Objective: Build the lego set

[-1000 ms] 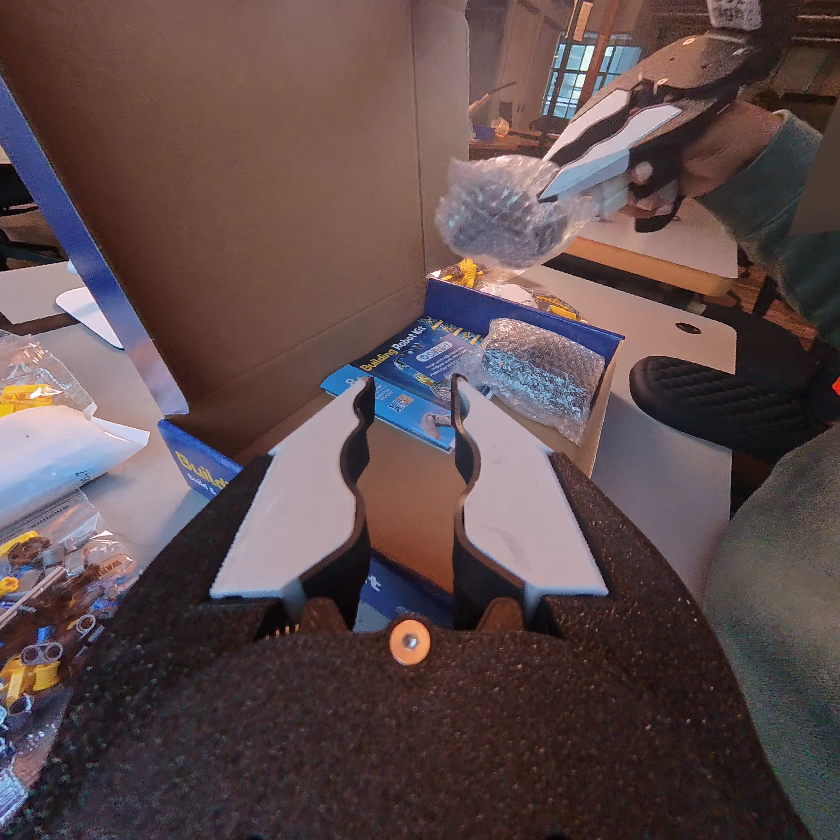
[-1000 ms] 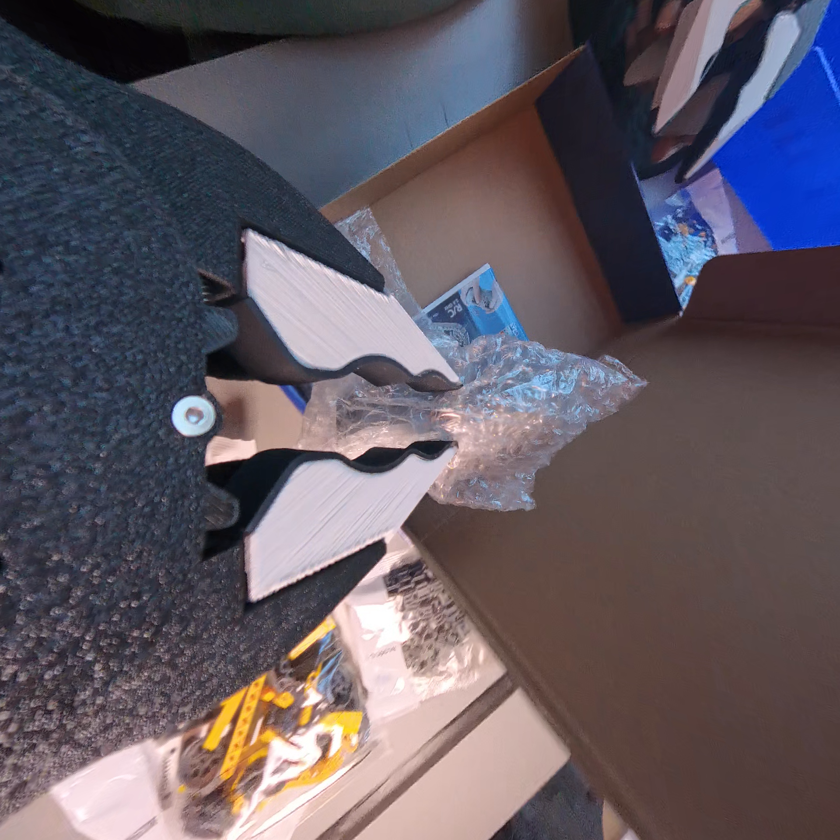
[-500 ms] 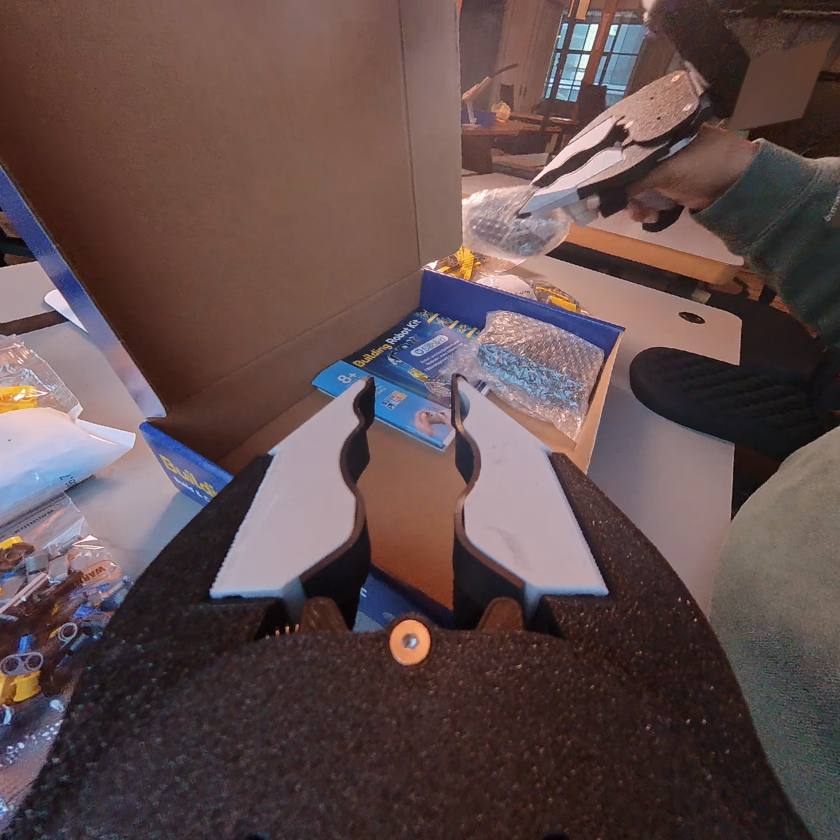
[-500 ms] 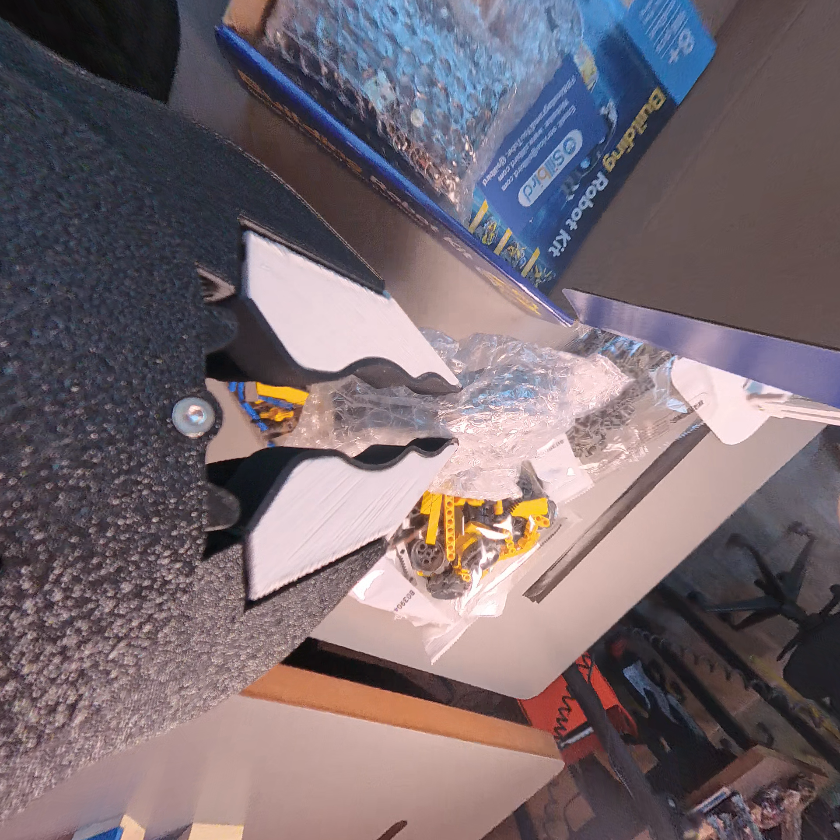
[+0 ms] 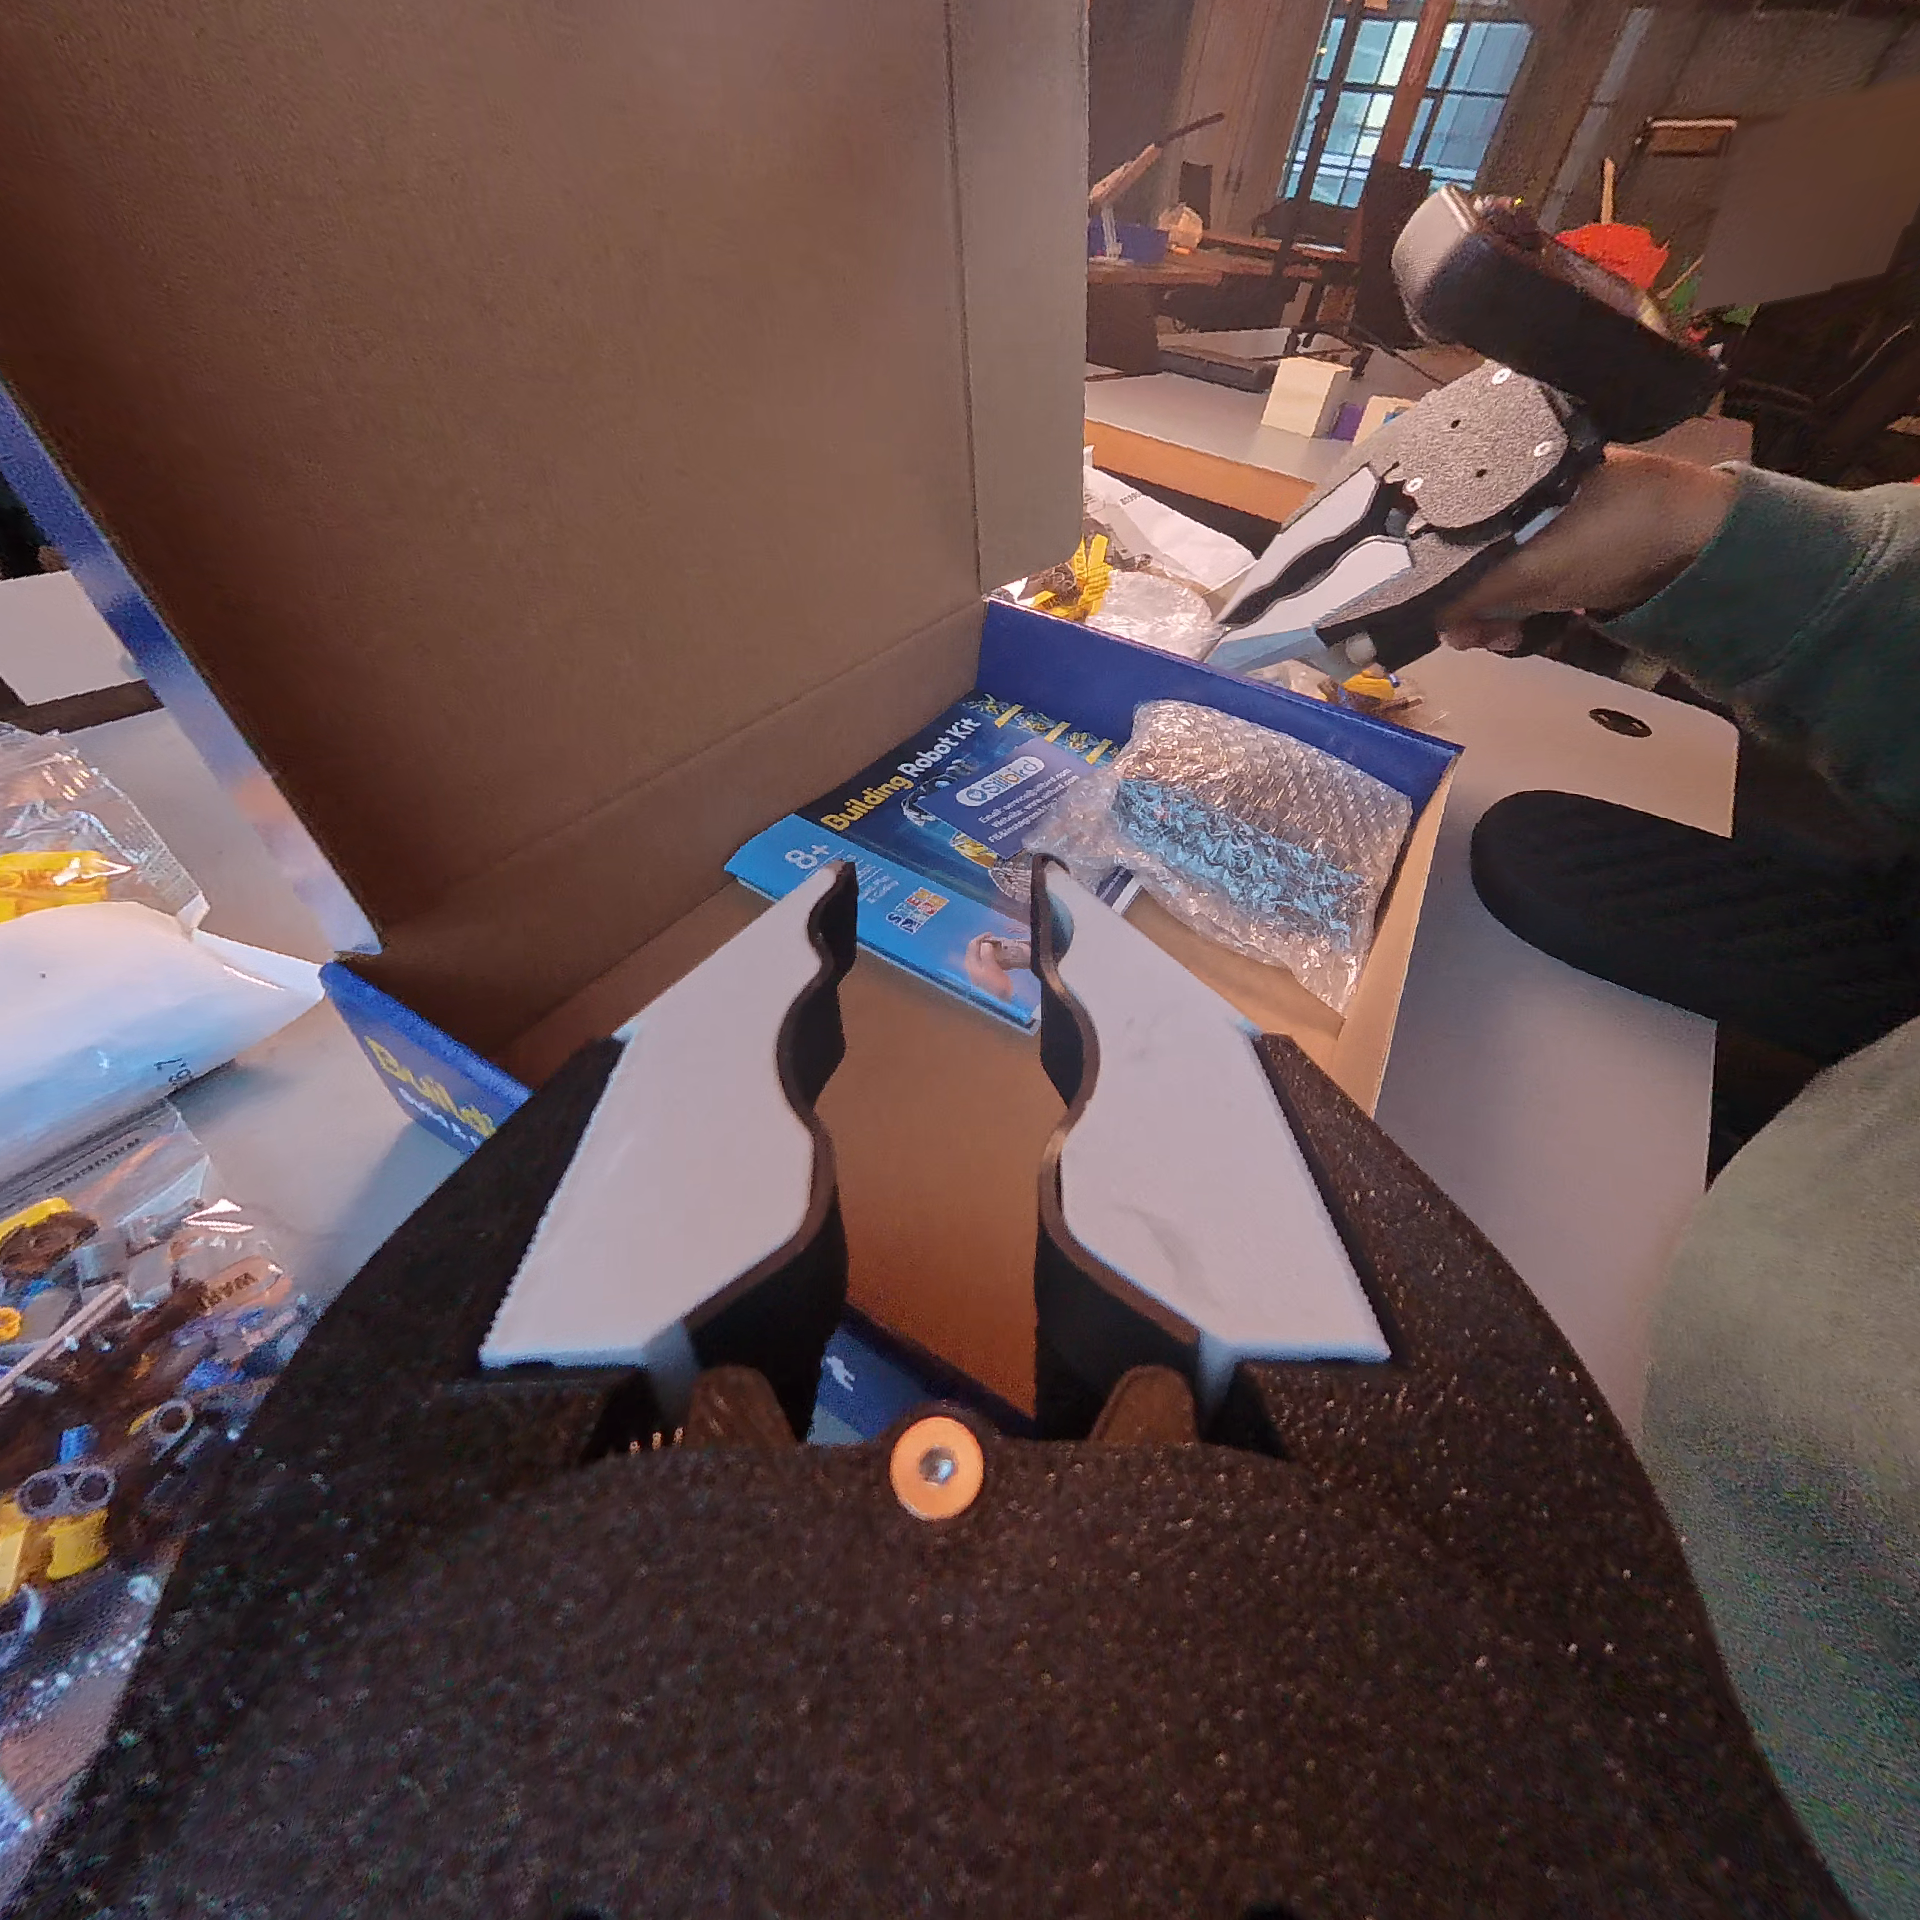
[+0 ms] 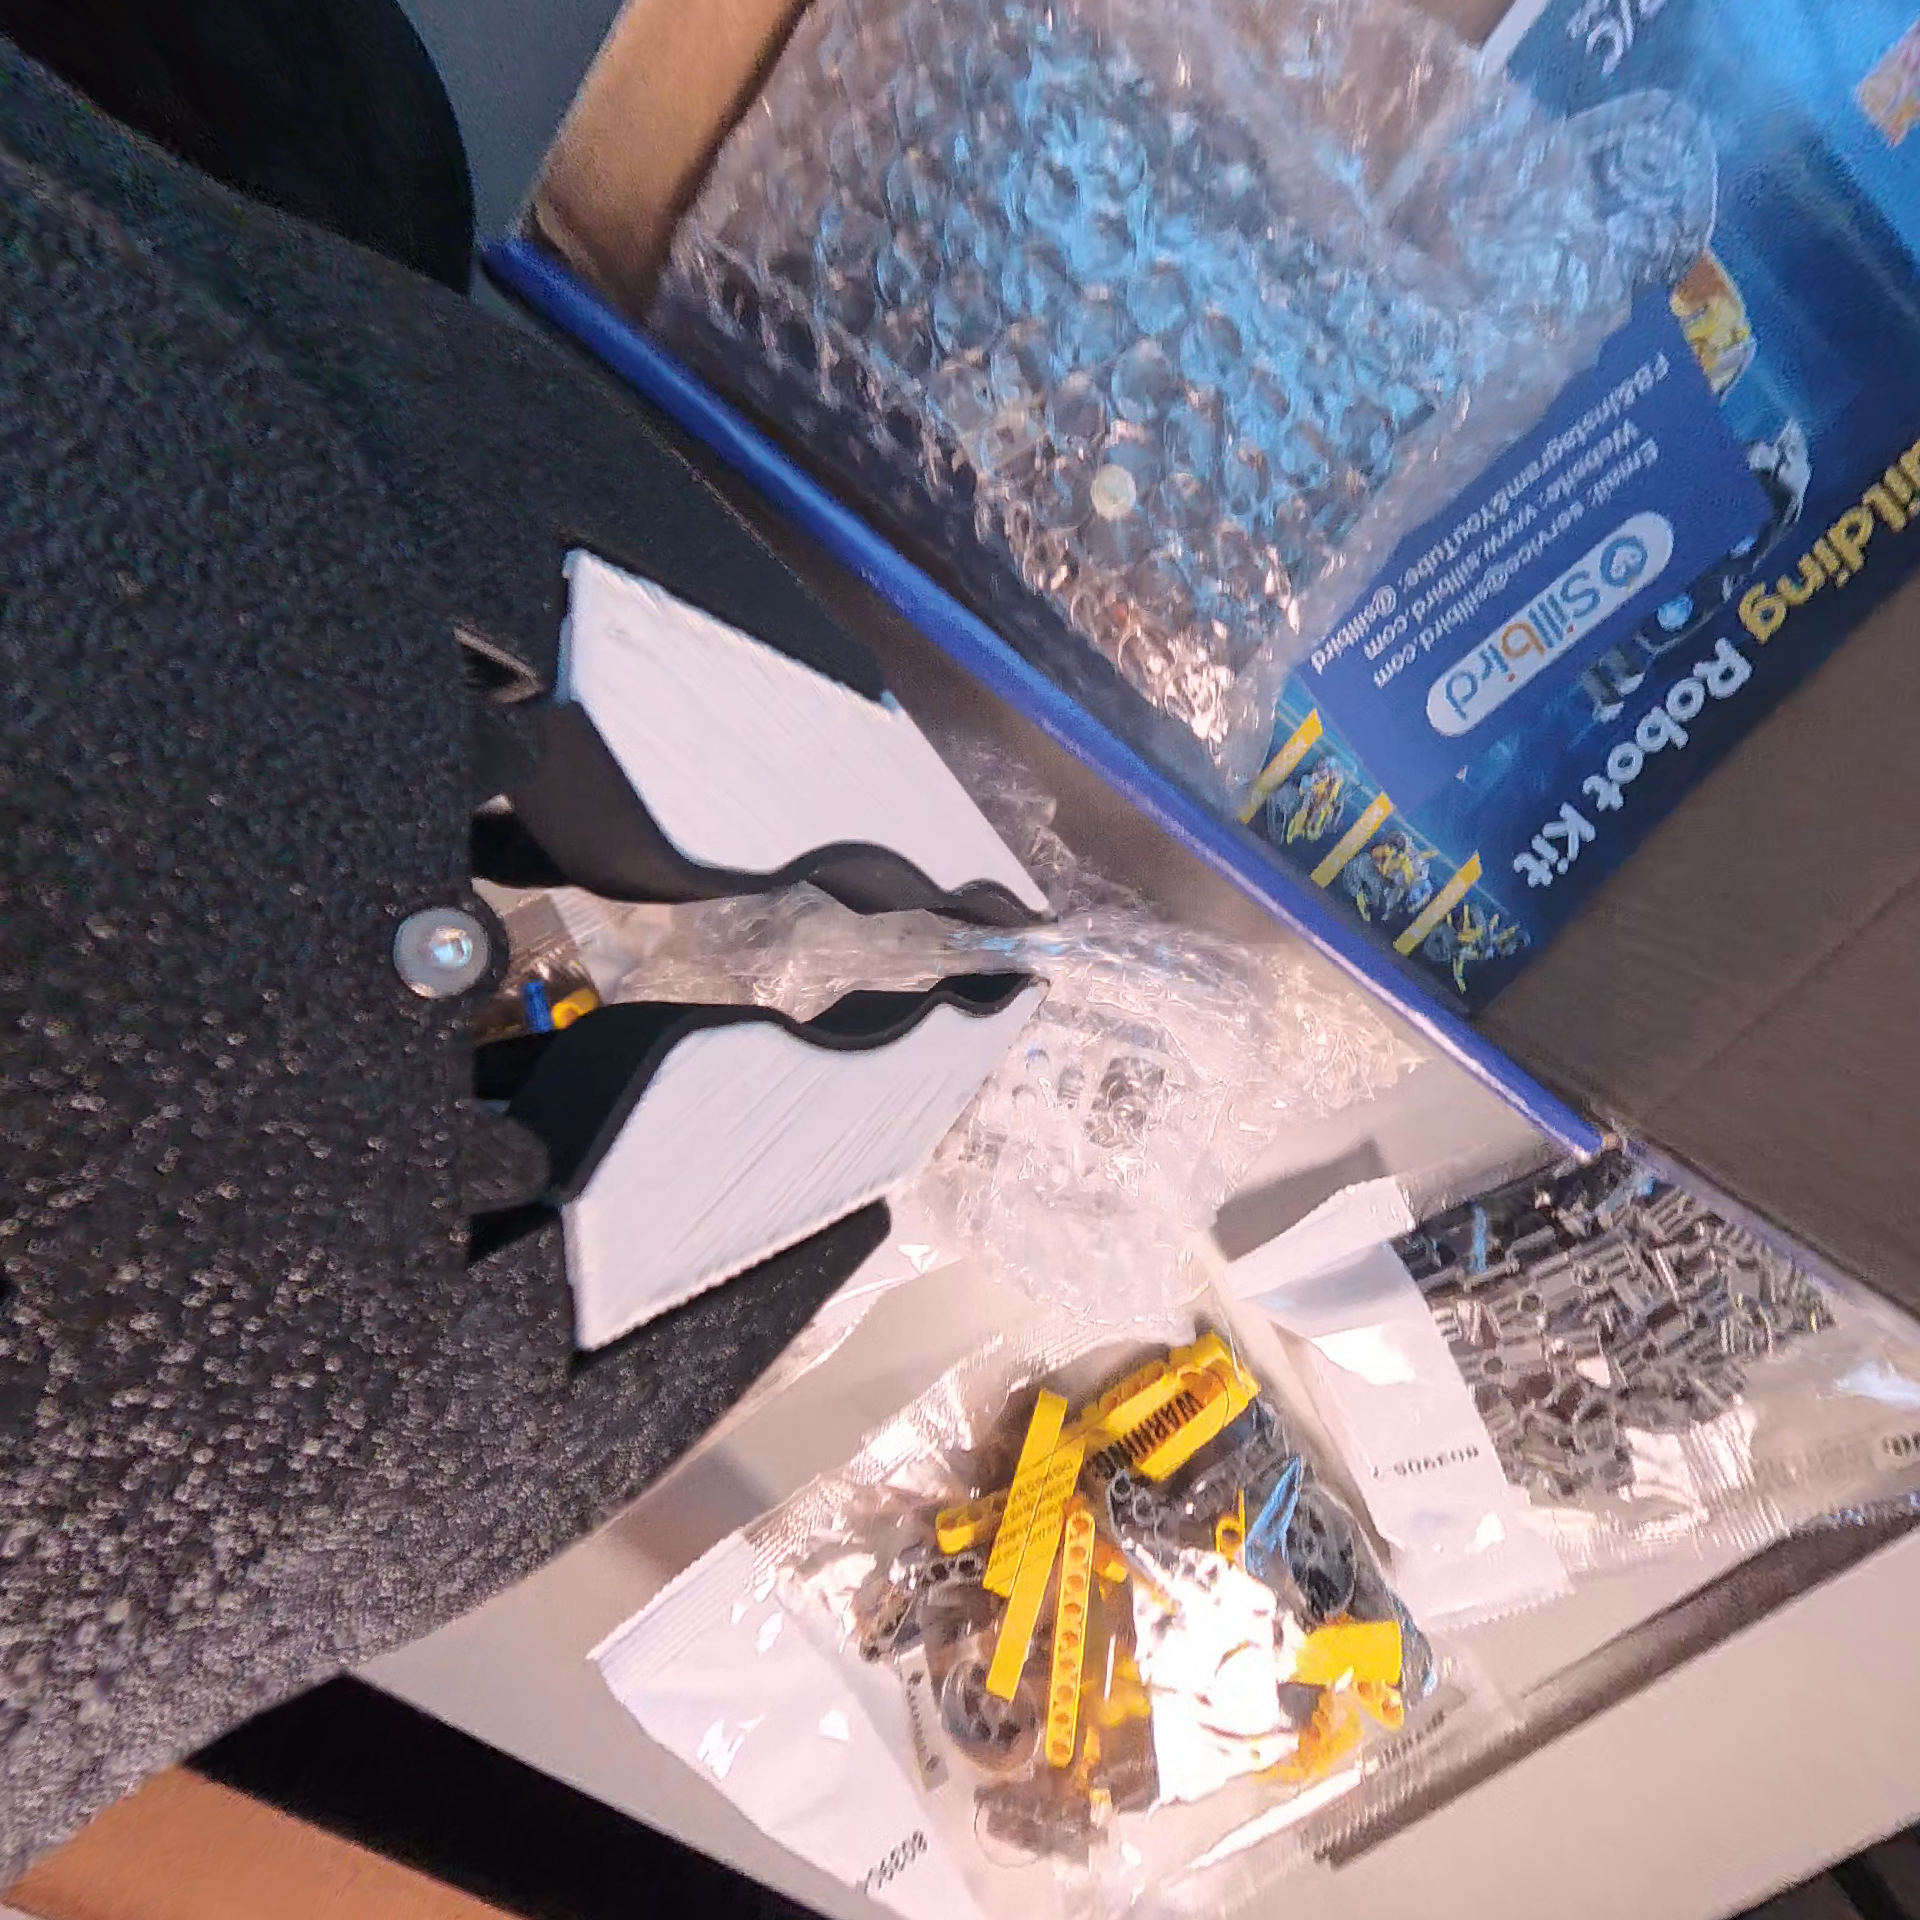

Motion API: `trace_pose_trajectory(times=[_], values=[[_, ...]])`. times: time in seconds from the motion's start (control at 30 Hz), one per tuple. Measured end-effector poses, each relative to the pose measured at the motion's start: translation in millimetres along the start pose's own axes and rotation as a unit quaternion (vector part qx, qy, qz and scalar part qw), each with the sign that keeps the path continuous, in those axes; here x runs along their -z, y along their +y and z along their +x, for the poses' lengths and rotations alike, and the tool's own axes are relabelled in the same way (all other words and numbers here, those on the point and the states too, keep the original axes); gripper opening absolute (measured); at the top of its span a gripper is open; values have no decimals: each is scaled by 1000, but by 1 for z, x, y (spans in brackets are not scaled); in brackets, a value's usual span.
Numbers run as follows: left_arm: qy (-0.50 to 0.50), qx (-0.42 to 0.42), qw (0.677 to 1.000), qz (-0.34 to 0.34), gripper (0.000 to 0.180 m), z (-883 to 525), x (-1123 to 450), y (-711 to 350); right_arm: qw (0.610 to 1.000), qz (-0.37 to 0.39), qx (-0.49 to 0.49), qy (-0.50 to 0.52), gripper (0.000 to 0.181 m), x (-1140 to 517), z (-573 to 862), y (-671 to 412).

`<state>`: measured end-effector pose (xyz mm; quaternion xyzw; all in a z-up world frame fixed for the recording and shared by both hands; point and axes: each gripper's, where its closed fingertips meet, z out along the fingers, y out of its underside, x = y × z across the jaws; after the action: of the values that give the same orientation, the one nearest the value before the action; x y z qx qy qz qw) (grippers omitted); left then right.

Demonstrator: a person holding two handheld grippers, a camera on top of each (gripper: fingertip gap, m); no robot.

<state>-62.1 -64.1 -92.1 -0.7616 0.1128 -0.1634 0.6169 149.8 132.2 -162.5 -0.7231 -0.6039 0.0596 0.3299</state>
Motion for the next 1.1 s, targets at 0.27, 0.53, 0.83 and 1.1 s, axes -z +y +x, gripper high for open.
trace_pose_trajectory(times=[0.27, 0.53, 0.83, 1.1], values=[[29, 6, 999, 13, 34, 12, -3, -8, 992, 120, 32, 1, 32, 28, 14, -49], [41, 22, 998, 34, 34, 16, 0, -16, 924, -68, 227, -301, 80, 16, -80, -38], [8, 23, 999, 33, 32, 9, 25, -12, 877, -127, 327, -328, 75, 9, -92, -28], [50, -1, 998, 24, 33, 24, 7, -23, 922, 41, 300, -240, 59, 51, -85, -75]])
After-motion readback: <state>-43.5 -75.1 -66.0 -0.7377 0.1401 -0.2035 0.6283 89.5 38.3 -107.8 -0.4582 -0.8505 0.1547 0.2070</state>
